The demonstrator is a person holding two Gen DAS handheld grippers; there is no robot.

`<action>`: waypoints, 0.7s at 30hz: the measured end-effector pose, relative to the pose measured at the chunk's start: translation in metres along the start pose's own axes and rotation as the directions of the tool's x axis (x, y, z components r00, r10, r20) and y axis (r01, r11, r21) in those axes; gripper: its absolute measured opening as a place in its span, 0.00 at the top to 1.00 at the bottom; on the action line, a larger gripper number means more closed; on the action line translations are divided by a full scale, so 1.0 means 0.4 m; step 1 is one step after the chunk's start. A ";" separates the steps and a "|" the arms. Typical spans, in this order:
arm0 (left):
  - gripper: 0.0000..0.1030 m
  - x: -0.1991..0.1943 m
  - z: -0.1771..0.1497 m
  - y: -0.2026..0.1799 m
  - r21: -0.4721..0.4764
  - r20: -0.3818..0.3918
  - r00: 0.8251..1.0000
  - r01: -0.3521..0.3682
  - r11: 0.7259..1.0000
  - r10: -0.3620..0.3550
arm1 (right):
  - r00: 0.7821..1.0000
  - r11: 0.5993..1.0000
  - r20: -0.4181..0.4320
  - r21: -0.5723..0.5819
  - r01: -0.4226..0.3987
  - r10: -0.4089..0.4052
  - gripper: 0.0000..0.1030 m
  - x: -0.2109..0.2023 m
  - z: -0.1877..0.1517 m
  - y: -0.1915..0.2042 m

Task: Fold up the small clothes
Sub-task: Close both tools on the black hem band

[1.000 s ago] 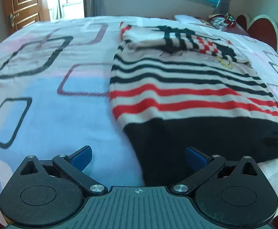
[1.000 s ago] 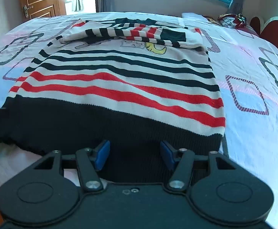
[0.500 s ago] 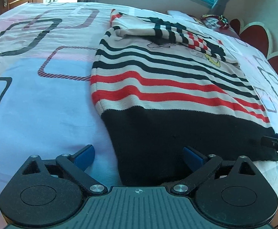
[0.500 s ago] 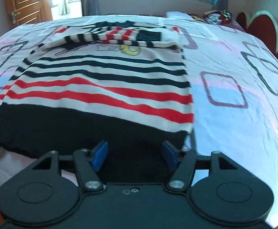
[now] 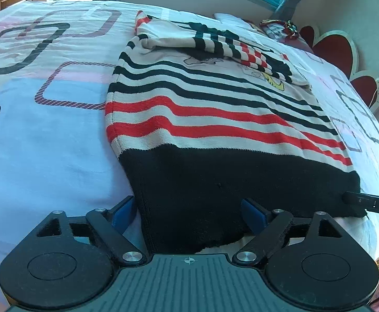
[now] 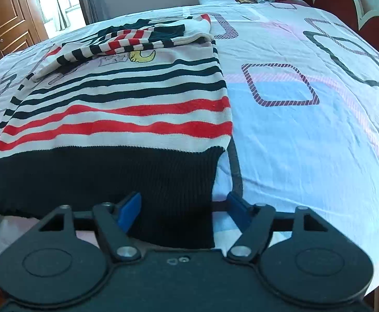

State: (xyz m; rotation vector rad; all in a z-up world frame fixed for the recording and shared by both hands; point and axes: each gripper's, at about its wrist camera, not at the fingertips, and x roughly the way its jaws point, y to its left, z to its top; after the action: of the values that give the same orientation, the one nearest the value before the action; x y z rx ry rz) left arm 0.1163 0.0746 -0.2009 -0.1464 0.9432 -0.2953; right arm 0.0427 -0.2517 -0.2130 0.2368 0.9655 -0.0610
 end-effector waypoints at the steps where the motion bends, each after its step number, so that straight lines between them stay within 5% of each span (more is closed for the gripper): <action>1: 0.27 -0.001 0.001 0.001 -0.002 0.003 1.000 0.001 1.000 -0.001 | 1.000 1.000 0.001 0.003 -0.005 0.005 0.41 -0.002 -0.001 0.000; 5: 0.49 -0.007 0.006 0.022 -0.032 0.003 1.000 -0.001 0.999 0.001 | 0.999 0.999 0.006 0.022 -0.033 0.033 0.70 -0.006 -0.002 -0.002; 11: 0.49 -0.008 0.002 0.024 -0.030 0.004 1.000 0.004 1.000 -0.004 | 0.998 0.998 -0.007 0.038 -0.059 0.059 0.65 -0.005 0.002 0.002; 12: 0.56 -0.010 0.001 0.024 -0.039 0.009 1.000 0.009 0.999 -0.009 | 0.998 0.997 -0.009 0.042 -0.063 0.064 0.65 -0.004 0.002 0.003; 13: 0.84 -0.013 0.001 0.024 -0.050 0.009 1.000 0.016 0.999 -0.016 | 0.998 0.997 -0.011 0.037 -0.060 0.061 0.65 -0.003 0.003 0.006; 14: 0.91 -0.010 0.003 0.027 -0.068 -0.006 0.999 0.034 0.997 -0.035 | 0.998 0.998 -0.011 0.035 -0.060 0.060 0.66 -0.004 0.003 0.008; 21: 0.91 -0.017 0.015 0.043 -0.125 0.007 0.995 0.098 0.987 -0.098 | 0.992 0.990 -0.017 0.070 -0.123 0.124 0.86 -0.001 0.010 -0.008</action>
State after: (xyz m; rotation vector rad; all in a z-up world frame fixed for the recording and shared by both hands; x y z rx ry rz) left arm 0.1206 0.0932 -0.1967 -0.3087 0.9552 -0.3264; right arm 0.0451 -0.2557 -0.2109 0.3609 0.9689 0.0217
